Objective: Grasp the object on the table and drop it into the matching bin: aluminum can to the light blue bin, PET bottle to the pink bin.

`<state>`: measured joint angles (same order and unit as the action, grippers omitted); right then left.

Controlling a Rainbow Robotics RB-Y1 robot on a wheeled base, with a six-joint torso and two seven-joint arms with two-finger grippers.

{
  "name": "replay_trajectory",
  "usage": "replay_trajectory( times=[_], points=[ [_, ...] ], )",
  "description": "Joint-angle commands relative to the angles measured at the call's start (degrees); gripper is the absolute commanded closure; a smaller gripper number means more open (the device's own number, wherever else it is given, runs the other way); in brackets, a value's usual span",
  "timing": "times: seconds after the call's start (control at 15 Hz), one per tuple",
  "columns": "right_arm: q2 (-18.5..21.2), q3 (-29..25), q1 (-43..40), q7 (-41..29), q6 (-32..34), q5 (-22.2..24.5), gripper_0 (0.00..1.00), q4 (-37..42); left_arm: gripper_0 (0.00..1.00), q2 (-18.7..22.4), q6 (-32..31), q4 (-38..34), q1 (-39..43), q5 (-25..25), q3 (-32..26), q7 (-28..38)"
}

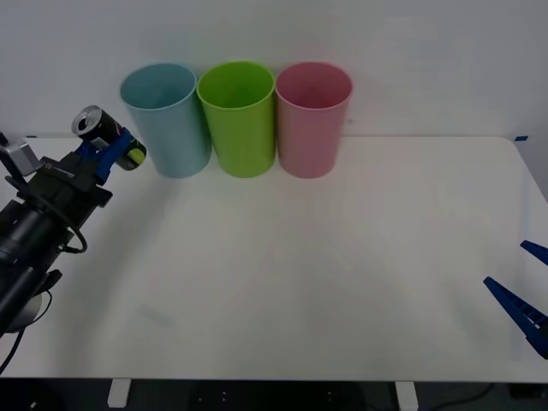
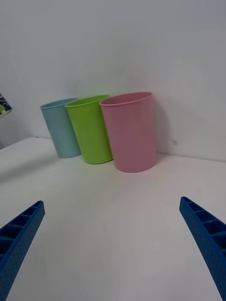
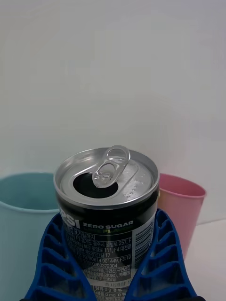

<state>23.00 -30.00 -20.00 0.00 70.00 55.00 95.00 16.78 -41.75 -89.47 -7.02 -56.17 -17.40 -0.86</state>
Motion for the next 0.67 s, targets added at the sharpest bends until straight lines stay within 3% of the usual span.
replay_trajectory(
  times=[0.07, 0.33, 0.67],
  points=[
    [0.0, 0.0, 0.0, 0.0, 0.0, 0.0, 0.0, 0.0, 1.0, 0.0, 4.1, -1.4, -2.2, -1.8, -1.0, 1.4],
    [0.0, 0.0, 0.0, 0.0, 0.0, 0.0, 0.0, 0.0, 1.0, 0.0, 6.9, -3.0, -6.0, -8.6, -3.5, 9.0],
    [0.0, 0.0, 0.0, 0.0, 0.0, 0.0, 0.0, 0.0, 1.0, 0.0, 11.8, -3.0, -10.3, -16.9, -3.7, 10.9]
  ],
)
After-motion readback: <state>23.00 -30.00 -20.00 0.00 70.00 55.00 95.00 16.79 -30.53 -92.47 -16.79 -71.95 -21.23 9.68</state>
